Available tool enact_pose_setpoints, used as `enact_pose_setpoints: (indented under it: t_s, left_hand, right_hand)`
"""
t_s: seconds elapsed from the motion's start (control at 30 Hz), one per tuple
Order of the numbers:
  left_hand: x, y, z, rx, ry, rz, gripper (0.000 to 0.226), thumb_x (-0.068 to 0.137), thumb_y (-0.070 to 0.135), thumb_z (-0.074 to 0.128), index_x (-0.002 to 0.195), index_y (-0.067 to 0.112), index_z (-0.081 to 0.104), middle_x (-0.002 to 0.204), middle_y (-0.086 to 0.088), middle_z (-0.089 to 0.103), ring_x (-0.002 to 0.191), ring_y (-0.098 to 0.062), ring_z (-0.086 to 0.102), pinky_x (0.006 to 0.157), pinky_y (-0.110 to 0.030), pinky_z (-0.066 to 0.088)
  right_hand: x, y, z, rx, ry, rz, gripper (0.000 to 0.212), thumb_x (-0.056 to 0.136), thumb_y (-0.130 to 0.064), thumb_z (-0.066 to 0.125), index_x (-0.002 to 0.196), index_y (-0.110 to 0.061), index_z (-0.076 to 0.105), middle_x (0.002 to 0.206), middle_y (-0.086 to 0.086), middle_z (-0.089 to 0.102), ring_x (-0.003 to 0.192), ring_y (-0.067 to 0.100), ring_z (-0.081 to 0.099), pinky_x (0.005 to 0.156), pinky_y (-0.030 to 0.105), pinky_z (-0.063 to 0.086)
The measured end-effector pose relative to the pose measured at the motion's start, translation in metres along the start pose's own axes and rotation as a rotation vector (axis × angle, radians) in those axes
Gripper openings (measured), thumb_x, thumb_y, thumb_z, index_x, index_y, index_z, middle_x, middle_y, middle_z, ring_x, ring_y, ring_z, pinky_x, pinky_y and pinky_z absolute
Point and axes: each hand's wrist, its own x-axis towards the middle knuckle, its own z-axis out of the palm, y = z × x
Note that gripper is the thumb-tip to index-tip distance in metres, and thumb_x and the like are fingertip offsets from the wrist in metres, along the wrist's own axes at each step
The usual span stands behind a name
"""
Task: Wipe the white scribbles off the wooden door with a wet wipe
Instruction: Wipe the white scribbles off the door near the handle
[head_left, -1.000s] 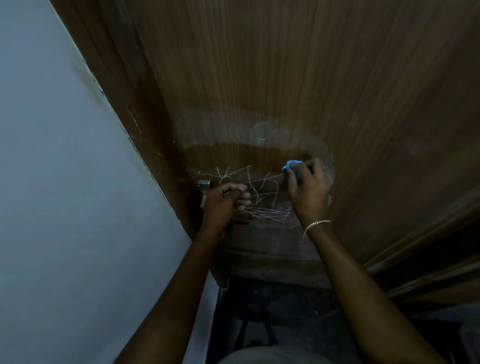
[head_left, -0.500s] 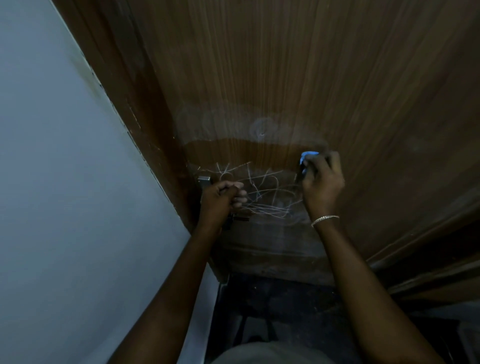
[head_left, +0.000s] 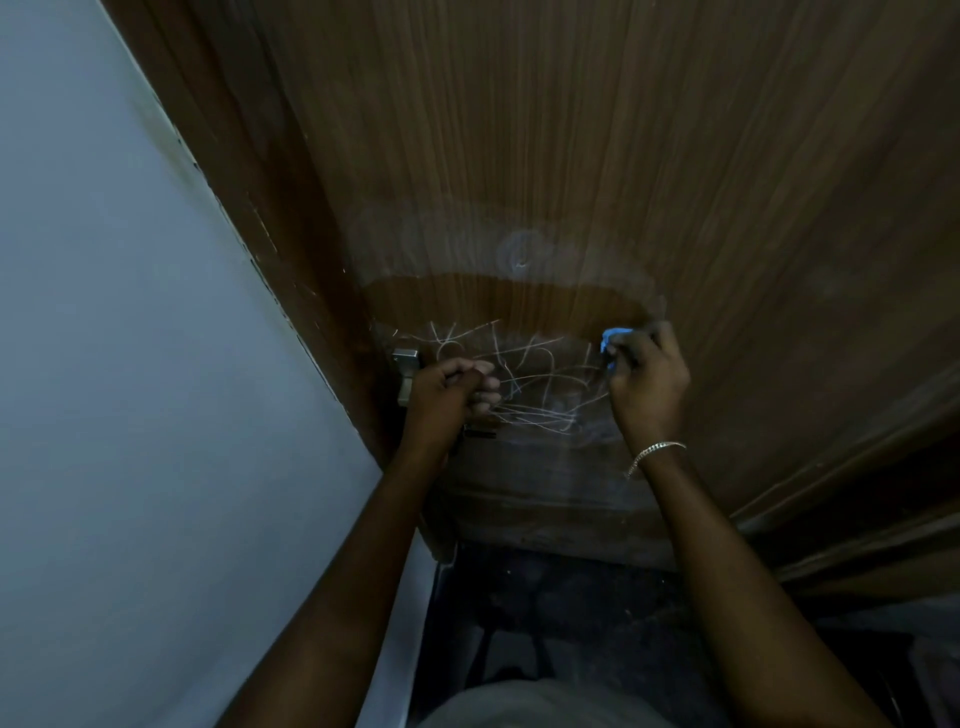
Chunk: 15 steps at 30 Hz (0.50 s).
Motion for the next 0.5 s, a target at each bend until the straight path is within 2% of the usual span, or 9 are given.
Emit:
enact_pose_setpoints:
  t_s: [0.07,0.13,0.2,0.27,0.33,0.4,0.5]
  left_hand:
    - [0.000,-0.001,-0.002,0.000,0.009,-0.002,0.020,0.099,0.014,0.058,0.109,0.000,0.068,0.089,-0.012,0.074,0.073,-0.016,0.071,0.066,-0.023,0.058]
    - [0.000,-0.001,-0.004,-0.004,0.018,-0.007,0.021,0.098,0.014,0.058,0.109,-0.001,0.068,0.088,-0.012,0.073,0.072,-0.016,0.071,0.065,-0.022,0.057]
    - [0.000,-0.001,-0.004,0.007,0.020,-0.010,0.020,0.098,0.014,0.059,0.109,-0.001,0.068,0.088,-0.011,0.074,0.073,-0.016,0.071,0.065,-0.023,0.058]
    - [0.000,-0.001,-0.004,0.018,0.012,-0.005,0.020,0.098,0.014,0.058,0.108,0.001,0.068,0.088,-0.010,0.074,0.074,-0.016,0.071,0.066,-0.023,0.058]
    - [0.001,0.000,-0.006,0.020,0.012,-0.001,0.019,0.099,0.014,0.057,0.108,0.002,0.069,0.087,-0.008,0.075,0.074,-0.016,0.072,0.065,-0.022,0.059]
    - [0.000,-0.001,-0.009,0.018,0.018,0.008,0.017,0.099,0.013,0.057,0.106,0.004,0.070,0.085,-0.006,0.075,0.074,-0.016,0.072,0.064,-0.021,0.058]
    - [-0.001,-0.003,-0.016,0.024,0.028,0.009,0.017,0.099,0.012,0.057,0.105,0.004,0.070,0.084,-0.006,0.075,0.074,-0.017,0.072,0.063,-0.020,0.057]
  right_hand:
    - [0.002,0.005,-0.003,0.010,0.092,0.086,0.011,0.081,-0.003,0.065,0.082,-0.014,0.070,0.093,-0.002,0.057,0.080,0.005,0.057,0.071,0.033,0.054]
    - [0.012,-0.004,-0.001,0.021,0.194,0.073,0.013,0.082,-0.007,0.063,0.083,-0.020,0.064,0.093,-0.007,0.052,0.080,0.001,0.052,0.069,0.024,0.050]
    - [0.014,-0.013,0.006,0.021,0.161,-0.014,0.014,0.083,-0.007,0.062,0.086,-0.021,0.063,0.095,-0.006,0.051,0.083,0.003,0.053,0.071,0.019,0.047]
    - [0.001,-0.009,0.013,-0.045,0.017,-0.039,0.013,0.085,-0.007,0.061,0.091,-0.016,0.067,0.097,-0.001,0.053,0.086,0.014,0.059,0.074,0.026,0.051]
    - [-0.012,0.002,0.011,-0.108,-0.068,0.048,0.014,0.083,-0.007,0.063,0.093,-0.012,0.071,0.103,0.005,0.058,0.087,0.025,0.063,0.075,0.034,0.053]
    - [-0.012,0.006,0.007,-0.081,-0.016,0.151,0.014,0.080,-0.009,0.062,0.089,-0.014,0.072,0.109,0.005,0.061,0.090,0.024,0.064,0.077,0.028,0.051]
    - [0.001,-0.009,0.011,-0.025,0.114,0.123,0.011,0.081,-0.013,0.062,0.088,-0.020,0.067,0.104,-0.001,0.058,0.088,0.010,0.059,0.073,0.017,0.045]
